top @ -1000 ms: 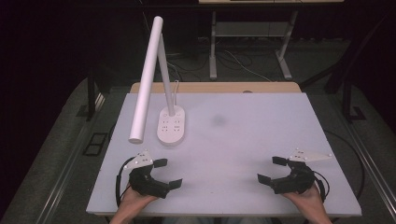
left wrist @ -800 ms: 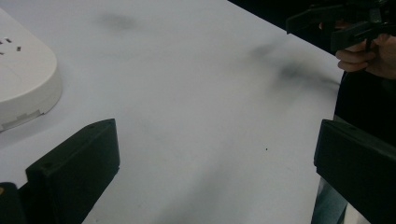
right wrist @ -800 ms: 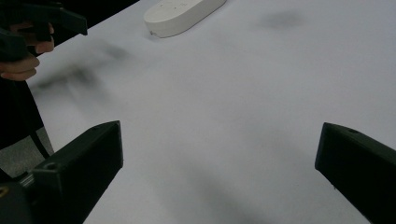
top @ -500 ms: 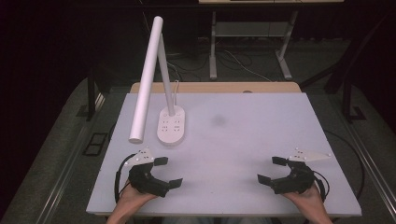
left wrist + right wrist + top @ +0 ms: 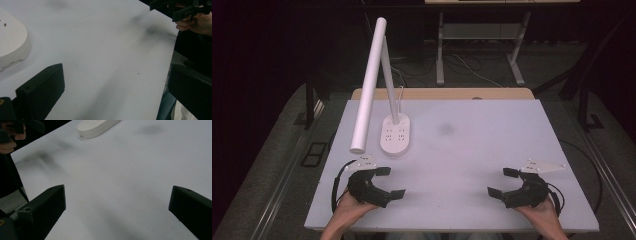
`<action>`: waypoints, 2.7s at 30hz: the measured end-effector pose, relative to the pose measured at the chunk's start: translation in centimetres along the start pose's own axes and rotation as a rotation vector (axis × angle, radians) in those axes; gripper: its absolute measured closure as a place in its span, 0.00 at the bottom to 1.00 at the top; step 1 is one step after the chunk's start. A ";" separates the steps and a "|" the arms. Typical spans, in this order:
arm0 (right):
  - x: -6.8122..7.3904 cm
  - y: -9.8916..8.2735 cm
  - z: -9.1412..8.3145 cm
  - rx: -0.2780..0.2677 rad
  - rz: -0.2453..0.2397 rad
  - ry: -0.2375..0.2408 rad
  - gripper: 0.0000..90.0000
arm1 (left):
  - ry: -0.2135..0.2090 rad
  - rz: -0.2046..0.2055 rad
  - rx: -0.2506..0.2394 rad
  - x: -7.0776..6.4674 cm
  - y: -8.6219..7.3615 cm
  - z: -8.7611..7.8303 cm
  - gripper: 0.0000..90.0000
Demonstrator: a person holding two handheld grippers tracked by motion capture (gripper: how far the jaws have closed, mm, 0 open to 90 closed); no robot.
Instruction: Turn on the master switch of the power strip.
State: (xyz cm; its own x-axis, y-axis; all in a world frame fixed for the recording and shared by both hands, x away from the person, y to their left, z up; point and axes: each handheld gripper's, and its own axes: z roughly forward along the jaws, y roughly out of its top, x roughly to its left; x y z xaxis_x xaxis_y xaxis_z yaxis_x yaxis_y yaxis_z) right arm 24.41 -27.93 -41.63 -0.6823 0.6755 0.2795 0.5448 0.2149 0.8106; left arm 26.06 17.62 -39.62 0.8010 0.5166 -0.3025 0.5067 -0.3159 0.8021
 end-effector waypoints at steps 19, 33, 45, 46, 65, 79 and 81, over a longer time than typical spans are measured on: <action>0.0 0.0 0.1 0.009 -0.004 -0.003 0.00 | 0.031 -0.007 0.012 1.7 1.6 -1.4 0.01; 0.0 -0.1 0.1 0.009 -0.005 -0.002 0.00 | 0.055 -0.006 0.018 3.0 3.4 -2.1 0.02; 0.0 -0.1 0.1 0.012 -0.009 -0.003 0.00 | 0.076 -0.007 0.036 4.2 4.7 -2.0 0.04; 0.0 -0.1 0.1 0.011 -0.009 -0.003 0.00 | 0.078 -0.004 0.044 4.3 4.8 -2.0 0.04; -0.1 -0.2 0.0 0.012 -0.007 -0.002 0.00 | 0.117 -0.007 0.071 6.3 6.8 -2.0 0.05; -0.2 -0.2 -0.1 0.009 -0.003 -0.002 0.00 | 0.150 -0.016 0.084 7.9 8.4 -2.3 0.06; -0.2 -0.2 -0.1 0.009 -0.003 -0.001 0.00 | 0.155 -0.017 0.089 8.2 8.6 -2.2 0.06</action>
State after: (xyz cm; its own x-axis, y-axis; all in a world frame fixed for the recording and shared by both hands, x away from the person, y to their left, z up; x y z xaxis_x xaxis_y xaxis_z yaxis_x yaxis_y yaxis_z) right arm 24.40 -28.18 -41.81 -0.6830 0.6759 0.2767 0.5475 0.2231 0.8065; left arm 36.26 20.90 -34.06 0.7370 0.6368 -0.2267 0.5514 -0.3723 0.7466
